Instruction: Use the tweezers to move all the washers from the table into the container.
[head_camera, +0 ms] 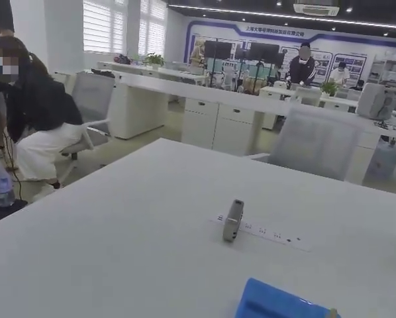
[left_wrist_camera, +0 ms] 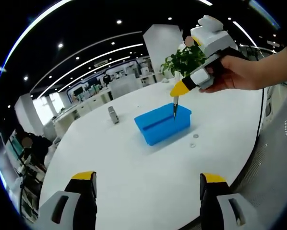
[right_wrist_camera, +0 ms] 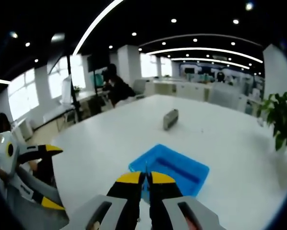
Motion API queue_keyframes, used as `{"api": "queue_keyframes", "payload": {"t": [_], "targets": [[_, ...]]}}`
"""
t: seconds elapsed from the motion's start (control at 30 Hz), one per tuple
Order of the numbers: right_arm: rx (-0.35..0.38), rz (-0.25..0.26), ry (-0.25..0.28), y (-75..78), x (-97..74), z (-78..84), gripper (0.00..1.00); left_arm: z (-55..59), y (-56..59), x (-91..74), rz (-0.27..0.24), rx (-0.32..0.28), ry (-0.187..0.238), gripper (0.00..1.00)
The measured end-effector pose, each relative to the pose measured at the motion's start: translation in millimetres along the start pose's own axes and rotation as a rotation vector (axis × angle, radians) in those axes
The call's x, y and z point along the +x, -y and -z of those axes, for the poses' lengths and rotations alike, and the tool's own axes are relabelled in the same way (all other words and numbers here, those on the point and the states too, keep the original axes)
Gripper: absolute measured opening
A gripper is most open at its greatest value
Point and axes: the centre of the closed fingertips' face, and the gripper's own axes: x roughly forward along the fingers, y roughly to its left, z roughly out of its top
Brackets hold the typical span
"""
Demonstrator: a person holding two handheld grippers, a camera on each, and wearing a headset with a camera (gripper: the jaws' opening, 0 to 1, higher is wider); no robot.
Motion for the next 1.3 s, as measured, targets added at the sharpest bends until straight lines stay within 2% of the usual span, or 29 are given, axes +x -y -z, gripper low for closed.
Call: {"api": "queue_keyframes", "payload": {"t": [0.27,0.47,0.87,0.9,1.1,1.3], "targets": [[-0.004,-0.020,-0.071,-9.6,-2.1,38.1,0.02,1.4,0.5,0.3,0.003,0.006,-0.008,0.91],[-0.021,-0.029,-0.116,-13.3,1.0,55.4,0.02,2.1,0.8,0.6,0.004,0.010,-0.012,0.91],[0.006,-0.022,-0.149,-8.0,9.8,69.9,0.02,3.2,0.5,1.3,0.003,0.014,-0.019,0.90],[-0.001,-0.019,-0.132,-8.8,9.5,68.6,0.02,3.3,0.4,1.3,0.002,0.014,-0.019,0.90],[-0.084,-0.011,-0.148,-13.5,5.6,70.4,0.02,4.3,0.7,1.7,0.003,0.015,-0.026,0.90],[-0.110,-0.013,-0.154,-12.7,5.9,70.2,0.02,4.8,0.5,1.9,0.001,0.018,-0.029,0.90]]}}
